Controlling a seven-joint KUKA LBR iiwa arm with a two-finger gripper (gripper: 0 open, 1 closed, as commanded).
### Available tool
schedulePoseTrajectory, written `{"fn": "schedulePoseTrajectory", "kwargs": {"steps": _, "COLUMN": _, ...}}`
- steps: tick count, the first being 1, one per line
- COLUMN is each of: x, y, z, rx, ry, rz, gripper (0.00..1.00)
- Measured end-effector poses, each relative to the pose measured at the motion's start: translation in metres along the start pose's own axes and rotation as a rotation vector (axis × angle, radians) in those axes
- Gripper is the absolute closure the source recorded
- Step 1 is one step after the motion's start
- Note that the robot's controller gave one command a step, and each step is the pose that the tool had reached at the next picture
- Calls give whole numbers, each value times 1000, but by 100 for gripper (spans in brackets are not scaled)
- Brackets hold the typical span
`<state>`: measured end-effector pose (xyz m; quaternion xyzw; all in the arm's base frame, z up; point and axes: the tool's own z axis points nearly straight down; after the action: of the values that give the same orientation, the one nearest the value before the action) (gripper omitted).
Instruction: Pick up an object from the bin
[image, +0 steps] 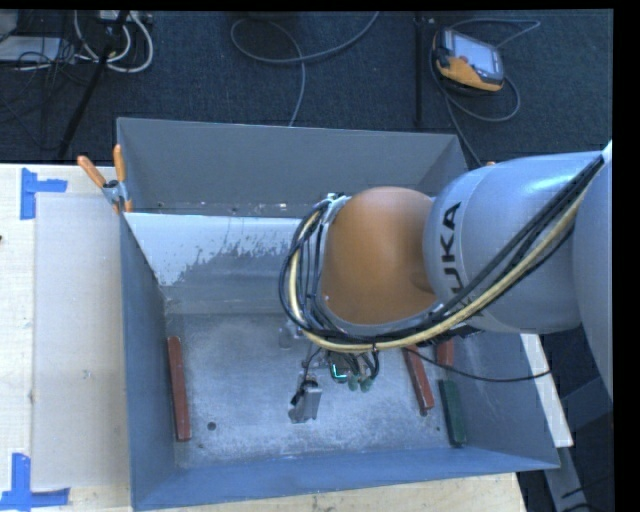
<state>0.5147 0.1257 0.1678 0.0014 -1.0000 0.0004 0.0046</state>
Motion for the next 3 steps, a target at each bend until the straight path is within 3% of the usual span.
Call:
{"fn": "schedulePoseTrajectory", "kwargs": {"steps": 1, "x": -52, "y": -46, "z": 37, "rx": 1, "ry": -10, "rz": 40, "gripper": 0}}
{"fn": "schedulePoseTrajectory", "kwargs": {"steps": 2, "x": 21, "y": -126, "z": 102, "rx": -1, "ry": 4, "rz": 20, "gripper": 0}}
{"fn": "schedulePoseTrajectory", "kwargs": {"steps": 3, "x": 2, "y": -193, "z": 98, "rx": 3, "ry": -10, "rz": -658, "gripper": 0}}
